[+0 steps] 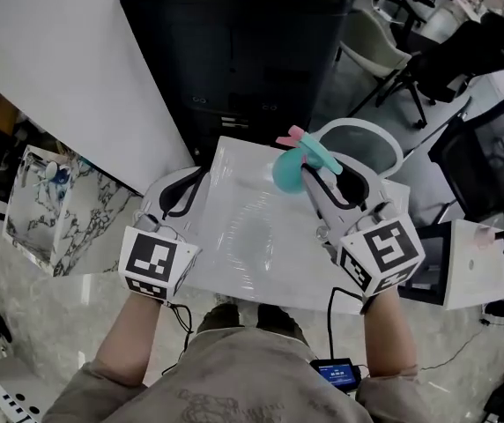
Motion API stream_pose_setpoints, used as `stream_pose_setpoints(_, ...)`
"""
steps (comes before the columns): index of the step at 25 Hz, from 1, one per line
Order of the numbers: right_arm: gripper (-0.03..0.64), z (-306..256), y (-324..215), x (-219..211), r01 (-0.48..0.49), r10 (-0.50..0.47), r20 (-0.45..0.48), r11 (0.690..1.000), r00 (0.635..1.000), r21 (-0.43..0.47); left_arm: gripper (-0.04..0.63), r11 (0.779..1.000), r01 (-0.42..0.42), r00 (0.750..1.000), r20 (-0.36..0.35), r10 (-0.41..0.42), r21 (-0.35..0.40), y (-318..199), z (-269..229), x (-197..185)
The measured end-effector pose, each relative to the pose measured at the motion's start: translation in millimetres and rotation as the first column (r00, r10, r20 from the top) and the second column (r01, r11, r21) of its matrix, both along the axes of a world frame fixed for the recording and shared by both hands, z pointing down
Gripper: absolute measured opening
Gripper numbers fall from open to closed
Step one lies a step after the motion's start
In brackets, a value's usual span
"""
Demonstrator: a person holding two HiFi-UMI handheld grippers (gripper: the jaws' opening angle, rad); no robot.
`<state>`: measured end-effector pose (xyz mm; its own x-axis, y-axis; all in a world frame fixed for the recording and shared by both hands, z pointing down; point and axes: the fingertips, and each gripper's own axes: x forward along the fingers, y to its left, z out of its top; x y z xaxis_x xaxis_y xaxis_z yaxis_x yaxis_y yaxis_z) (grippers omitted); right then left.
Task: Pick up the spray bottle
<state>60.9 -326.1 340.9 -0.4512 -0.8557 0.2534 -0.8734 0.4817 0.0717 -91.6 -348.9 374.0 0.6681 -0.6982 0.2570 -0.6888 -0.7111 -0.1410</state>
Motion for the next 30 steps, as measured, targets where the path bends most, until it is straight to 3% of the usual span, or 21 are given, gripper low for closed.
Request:
stream_pose_setpoints(13, 0.16, -40, 78, -1, 0.025, -0.025, -0.005, 0.998, 1.0, 0.052, 0.001, 0.994, -0.029, 0.999, 0.017, 0.027, 0.104, 48, -47, -9)
stream_pose_setpoints(30, 0.16, 22, 112, 20, -0.05, 0.05, -0.005, 0.994, 0.999, -0.097, 0.002, 1.0, -0.01, 0.999, 0.042, 0.01, -0.013, 76, -3, -17)
